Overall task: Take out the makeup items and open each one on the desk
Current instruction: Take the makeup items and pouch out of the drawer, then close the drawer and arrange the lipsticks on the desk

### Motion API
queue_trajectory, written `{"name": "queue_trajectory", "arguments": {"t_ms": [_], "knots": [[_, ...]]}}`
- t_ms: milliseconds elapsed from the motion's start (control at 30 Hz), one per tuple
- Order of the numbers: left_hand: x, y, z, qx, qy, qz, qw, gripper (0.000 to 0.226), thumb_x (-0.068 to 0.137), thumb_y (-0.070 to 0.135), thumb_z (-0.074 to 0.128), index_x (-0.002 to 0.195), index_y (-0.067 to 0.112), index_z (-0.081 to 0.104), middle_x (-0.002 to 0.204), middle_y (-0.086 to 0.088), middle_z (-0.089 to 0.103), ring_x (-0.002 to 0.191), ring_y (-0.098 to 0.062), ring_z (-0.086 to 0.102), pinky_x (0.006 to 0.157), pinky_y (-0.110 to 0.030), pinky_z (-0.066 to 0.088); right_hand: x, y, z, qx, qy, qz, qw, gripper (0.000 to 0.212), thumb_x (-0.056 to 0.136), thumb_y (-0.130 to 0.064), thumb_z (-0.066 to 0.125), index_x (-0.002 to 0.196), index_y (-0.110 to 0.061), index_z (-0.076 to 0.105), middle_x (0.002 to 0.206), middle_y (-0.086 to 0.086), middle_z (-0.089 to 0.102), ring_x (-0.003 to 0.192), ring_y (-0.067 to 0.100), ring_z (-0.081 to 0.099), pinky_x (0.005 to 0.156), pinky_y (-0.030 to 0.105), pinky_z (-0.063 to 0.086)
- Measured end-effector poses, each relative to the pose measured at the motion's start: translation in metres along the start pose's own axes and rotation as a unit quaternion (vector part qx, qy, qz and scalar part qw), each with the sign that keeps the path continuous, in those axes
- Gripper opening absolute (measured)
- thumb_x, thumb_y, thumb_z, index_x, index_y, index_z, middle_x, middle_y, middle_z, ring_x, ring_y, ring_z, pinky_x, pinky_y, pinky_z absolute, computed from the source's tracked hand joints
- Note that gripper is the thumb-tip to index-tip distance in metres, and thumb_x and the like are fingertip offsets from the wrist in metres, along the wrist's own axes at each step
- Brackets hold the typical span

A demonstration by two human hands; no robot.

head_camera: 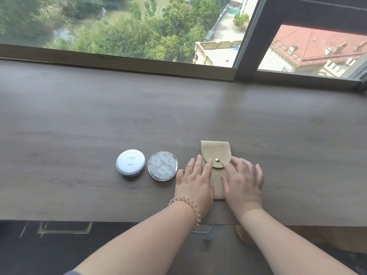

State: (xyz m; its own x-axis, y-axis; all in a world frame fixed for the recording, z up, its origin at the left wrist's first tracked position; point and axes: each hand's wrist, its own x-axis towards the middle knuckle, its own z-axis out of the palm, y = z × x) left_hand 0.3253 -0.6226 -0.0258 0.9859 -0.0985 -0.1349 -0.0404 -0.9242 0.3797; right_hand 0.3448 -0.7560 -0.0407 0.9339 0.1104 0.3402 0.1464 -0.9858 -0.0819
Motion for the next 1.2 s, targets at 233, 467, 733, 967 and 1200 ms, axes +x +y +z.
{"name": "queue_trajectory", "arguments": {"t_ms": [233, 467, 733, 967, 1200], "knots": [[-0.026, -0.038, -0.05, 0.02, 0.145, -0.011, 0.989, 0.072, 0.082, 0.036, 0.05, 0.145, 0.028, 0.015, 0.156, -0.002, 0.024, 0.143, -0.018, 0.024, 0.105, -0.037, 0.018, 0.022, -0.06, -0.021, 0.069, 0.071, -0.065, 0.993, 0.04, 0.076, -0.027, 0.052, 0.114, -0.023, 0.062, 0.125, 0.009, 0.058, 0.119, 0.024, 0.04, 0.106, 0.047, 0.018], [-0.102, -0.134, -0.125, 0.056, 0.172, -0.113, 0.977, 0.071, 0.07, 0.045, 0.051, 0.136, 0.027, 0.034, 0.141, -0.003, 0.05, 0.13, -0.018, 0.047, 0.094, -0.035, 0.025, 0.024, -0.177, -0.061, 0.152, 0.061, -0.168, 0.972, 0.044, 0.079, -0.034, 0.042, 0.119, -0.024, 0.057, 0.131, 0.007, 0.05, 0.123, 0.024, 0.04, 0.108, 0.046, 0.015], [-0.243, -0.277, -0.193, 0.06, 0.188, -0.233, 0.952, 0.071, 0.092, 0.04, 0.042, 0.149, 0.029, 0.001, 0.16, 0.0, 0.003, 0.146, -0.017, 0.001, 0.113, -0.042, 0.011, -0.038, -0.366, -0.089, 0.217, 0.028, -0.28, 0.935, 0.044, 0.079, -0.035, 0.041, 0.122, -0.026, 0.049, 0.129, 0.007, 0.056, 0.123, 0.022, 0.04, 0.108, 0.047, 0.019], [-0.384, -0.425, -0.255, 0.071, 0.21, -0.273, 0.936, 0.07, 0.075, 0.041, 0.06, 0.139, 0.028, 0.035, 0.142, 0.0, 0.047, 0.128, -0.02, 0.045, 0.102, -0.045, 0.035, -0.118, -0.576, -0.093, 0.261, -0.029, -0.31, 0.914, 0.041, 0.081, -0.036, 0.045, 0.121, -0.026, 0.053, 0.128, 0.004, 0.058, 0.122, 0.022, 0.044, 0.109, 0.045, 0.02], [-0.476, -0.539, -0.291, 0.078, 0.262, -0.386, 0.881, 0.065, 0.088, 0.043, 0.045, 0.145, 0.035, 0.016, 0.153, 0.011, 0.024, 0.14, -0.01, 0.019, 0.114, -0.037, 0.014, -0.176, -0.724, -0.105, 0.268, -0.072, -0.417, 0.866, 0.049, 0.075, -0.035, 0.071, 0.121, -0.03, 0.055, 0.128, -0.002, 0.059, 0.121, 0.022, 0.054, 0.108, 0.043, 0.019]]}}
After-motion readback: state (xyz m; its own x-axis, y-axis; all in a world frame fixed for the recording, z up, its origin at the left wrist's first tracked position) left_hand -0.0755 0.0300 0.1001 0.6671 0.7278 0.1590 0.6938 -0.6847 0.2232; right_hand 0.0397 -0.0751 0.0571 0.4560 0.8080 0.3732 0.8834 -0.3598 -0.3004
